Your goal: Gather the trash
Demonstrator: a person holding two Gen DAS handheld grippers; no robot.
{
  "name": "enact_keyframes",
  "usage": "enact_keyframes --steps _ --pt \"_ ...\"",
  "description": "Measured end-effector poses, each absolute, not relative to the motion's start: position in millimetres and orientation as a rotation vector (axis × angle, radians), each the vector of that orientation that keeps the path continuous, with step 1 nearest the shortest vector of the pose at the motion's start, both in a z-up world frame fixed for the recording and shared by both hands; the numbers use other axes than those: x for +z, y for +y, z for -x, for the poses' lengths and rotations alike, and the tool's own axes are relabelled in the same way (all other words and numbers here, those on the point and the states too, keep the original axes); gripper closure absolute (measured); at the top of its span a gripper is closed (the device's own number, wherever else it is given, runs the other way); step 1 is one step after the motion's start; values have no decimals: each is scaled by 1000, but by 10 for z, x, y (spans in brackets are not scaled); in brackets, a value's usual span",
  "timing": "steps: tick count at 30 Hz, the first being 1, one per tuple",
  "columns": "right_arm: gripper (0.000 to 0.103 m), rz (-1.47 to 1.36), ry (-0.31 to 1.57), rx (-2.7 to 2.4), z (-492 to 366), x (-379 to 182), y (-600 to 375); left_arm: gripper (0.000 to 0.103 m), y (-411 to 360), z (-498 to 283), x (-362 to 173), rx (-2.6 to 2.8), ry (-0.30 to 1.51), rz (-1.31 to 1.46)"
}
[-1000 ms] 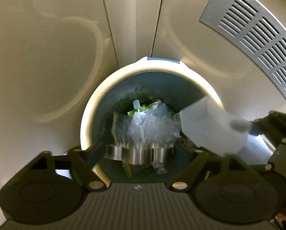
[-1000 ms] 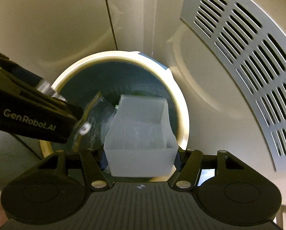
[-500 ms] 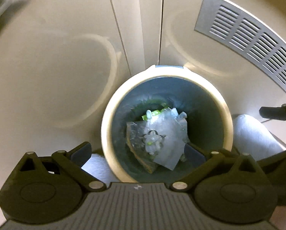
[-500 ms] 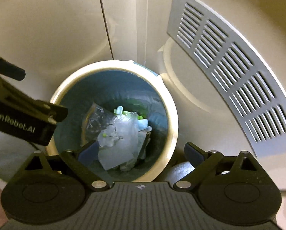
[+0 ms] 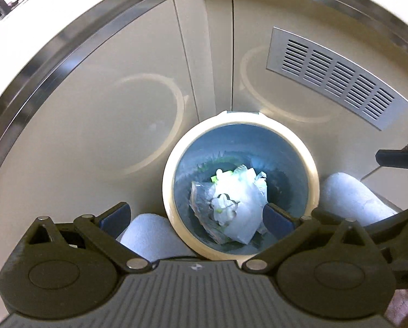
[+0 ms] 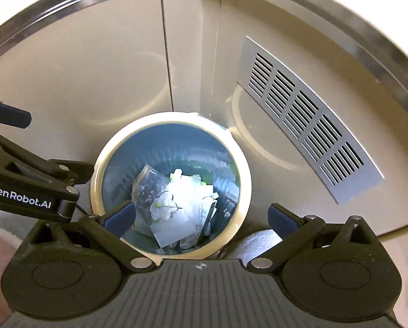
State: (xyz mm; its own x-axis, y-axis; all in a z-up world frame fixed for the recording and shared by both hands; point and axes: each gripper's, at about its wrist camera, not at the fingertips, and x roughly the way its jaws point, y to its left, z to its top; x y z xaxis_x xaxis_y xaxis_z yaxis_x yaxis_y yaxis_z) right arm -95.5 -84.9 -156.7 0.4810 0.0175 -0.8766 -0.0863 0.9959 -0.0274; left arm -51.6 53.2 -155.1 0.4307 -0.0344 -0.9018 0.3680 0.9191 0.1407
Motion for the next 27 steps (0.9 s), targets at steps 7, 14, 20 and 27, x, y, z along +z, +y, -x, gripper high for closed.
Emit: enact_keyframes --steps 7,14,20,27 --pt "0 85 1027 42 1118 -1423 -849 0 588 588 -1492 -235 1108 -312" --pt "0 128 1007 53 1190 -1378 -789 0 618 608 -1467 -235 1103 -288" --pt "0 160 999 65 1179 -1361 -760 0 638 623 -1418 -252 1066 -285" --pt "0 164 1004 69 1159 -1420 -721 0 571 615 -1440 -222 1047 -349"
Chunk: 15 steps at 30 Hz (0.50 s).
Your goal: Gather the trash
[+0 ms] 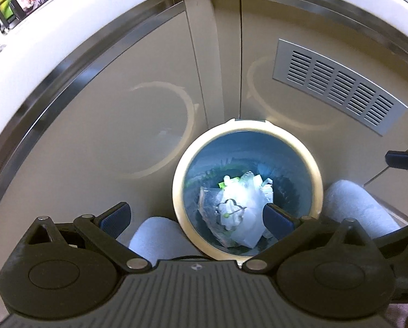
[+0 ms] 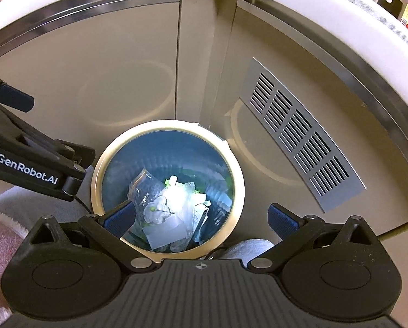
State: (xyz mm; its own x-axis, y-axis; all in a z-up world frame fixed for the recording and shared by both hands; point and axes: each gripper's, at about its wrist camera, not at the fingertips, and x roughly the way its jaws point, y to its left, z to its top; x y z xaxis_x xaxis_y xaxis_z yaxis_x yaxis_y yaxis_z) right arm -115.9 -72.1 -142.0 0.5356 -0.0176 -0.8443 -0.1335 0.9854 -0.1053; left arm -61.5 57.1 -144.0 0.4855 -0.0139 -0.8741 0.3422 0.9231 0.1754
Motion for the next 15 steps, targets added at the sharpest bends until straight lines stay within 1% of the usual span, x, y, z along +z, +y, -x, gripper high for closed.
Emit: enact_keyframes --steps 11,15 --pt "0 159 1020 68 1114 -1459 -742 0 586 581 -1463 -190 987 -354" --pt "0 161 1027 72 1107 -1463 -732 0 616 545 -1476 -159 992 -347"
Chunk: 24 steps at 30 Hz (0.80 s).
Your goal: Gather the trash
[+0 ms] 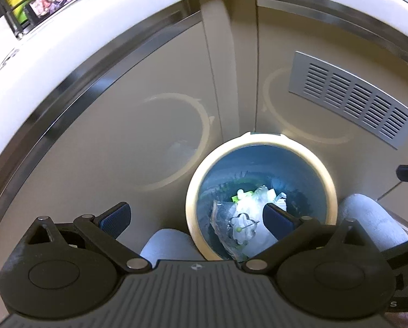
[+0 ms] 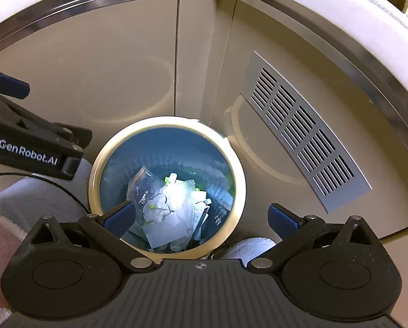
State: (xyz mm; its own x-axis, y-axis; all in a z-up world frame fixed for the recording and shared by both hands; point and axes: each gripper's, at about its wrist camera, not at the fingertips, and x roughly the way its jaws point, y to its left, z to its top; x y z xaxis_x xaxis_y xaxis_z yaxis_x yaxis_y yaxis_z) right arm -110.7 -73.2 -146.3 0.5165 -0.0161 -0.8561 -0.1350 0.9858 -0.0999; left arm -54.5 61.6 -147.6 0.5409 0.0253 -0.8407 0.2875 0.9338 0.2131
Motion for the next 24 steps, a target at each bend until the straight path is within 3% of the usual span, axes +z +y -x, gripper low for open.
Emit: enact_keyframes --steps 24 --pt "0 161 1019 66 1133 -1449 -737 0 609 602 -1431 -126 948 -387"
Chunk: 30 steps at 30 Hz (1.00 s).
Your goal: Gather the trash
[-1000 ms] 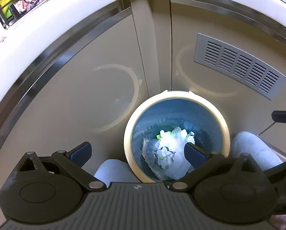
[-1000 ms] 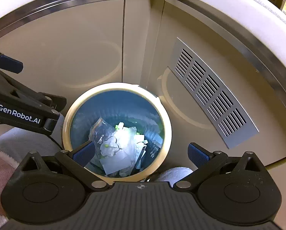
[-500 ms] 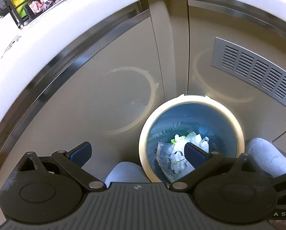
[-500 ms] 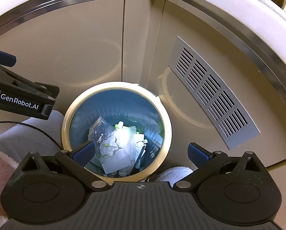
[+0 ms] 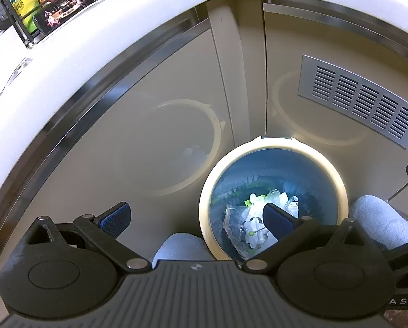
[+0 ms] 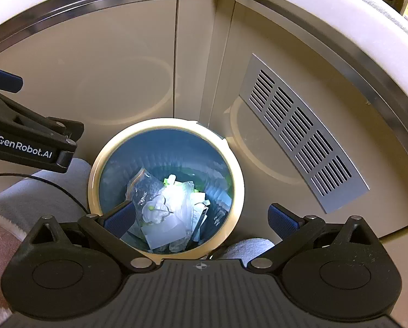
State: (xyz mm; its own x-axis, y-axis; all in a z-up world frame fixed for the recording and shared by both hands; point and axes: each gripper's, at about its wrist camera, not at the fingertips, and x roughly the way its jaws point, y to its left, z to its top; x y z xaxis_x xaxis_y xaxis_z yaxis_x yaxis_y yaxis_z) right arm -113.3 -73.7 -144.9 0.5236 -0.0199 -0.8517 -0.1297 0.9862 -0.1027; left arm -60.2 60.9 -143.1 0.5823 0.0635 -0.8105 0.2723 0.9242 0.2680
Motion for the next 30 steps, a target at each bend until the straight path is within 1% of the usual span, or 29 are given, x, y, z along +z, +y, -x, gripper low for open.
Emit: enact_keyframes --steps 30 --pt "0 158 1001 68 1176 -1435 -719 0 561 657 -1396 -133 939 -411"
